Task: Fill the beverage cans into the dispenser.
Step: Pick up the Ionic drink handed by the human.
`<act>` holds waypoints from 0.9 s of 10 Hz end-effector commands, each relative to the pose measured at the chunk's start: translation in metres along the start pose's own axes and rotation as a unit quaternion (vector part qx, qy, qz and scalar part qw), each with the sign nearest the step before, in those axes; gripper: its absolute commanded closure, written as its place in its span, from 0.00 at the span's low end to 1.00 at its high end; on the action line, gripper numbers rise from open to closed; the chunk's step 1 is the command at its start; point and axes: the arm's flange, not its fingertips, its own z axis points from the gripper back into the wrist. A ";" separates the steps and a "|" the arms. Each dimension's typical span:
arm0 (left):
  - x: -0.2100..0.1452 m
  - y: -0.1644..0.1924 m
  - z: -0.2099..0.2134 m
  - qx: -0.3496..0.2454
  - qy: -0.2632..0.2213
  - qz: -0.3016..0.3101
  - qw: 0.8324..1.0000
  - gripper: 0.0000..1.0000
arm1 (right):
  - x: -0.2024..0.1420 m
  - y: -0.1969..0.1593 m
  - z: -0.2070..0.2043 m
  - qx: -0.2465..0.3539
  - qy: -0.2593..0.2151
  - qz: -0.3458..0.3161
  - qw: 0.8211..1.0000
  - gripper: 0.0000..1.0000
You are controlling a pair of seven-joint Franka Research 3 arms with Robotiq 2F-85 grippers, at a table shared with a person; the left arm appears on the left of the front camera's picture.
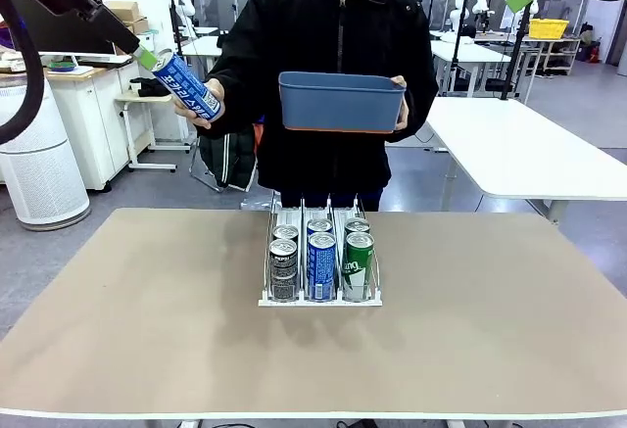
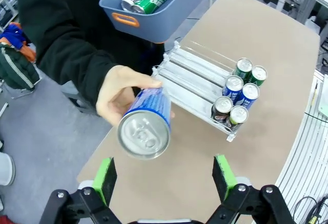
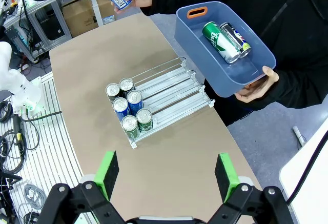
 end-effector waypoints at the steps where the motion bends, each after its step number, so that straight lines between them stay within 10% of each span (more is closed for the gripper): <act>1: 0.006 0.010 -0.003 -0.040 -0.019 -0.019 0.999 0.00 | 0.001 0.000 -0.001 0.004 -0.003 -0.001 1.000 0.00; 9: 0.009 0.014 -0.017 -0.014 -0.006 -0.051 0.999 0.00 | 0.001 0.000 -0.001 0.004 -0.003 -0.001 1.000 0.00</act>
